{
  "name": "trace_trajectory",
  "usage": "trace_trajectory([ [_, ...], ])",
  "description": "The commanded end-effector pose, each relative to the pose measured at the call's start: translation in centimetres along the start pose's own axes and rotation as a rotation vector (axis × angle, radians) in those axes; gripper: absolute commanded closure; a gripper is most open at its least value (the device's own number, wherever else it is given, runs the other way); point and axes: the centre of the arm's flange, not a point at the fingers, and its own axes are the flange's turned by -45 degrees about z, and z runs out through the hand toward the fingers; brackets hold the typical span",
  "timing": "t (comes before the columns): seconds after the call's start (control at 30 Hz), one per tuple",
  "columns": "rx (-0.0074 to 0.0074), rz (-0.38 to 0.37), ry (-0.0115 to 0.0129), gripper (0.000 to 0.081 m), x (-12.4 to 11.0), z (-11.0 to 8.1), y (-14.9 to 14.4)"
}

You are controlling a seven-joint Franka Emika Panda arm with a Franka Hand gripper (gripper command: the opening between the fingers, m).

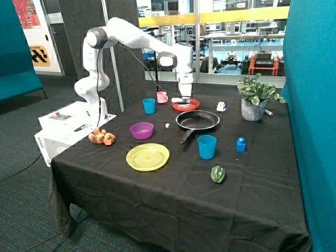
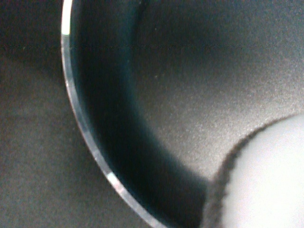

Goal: Clean the pan

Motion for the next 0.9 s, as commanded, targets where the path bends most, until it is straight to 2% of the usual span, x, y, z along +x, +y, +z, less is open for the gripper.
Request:
trace_trajectory([
  [0.0,-0.0003,-0.013,0.0051,0.0808,-1.0,-0.5,-0.6],
  [0.87,-0.0003,-0.012,0.0051,0.0808,-2.2,-1.7,-0.7],
])
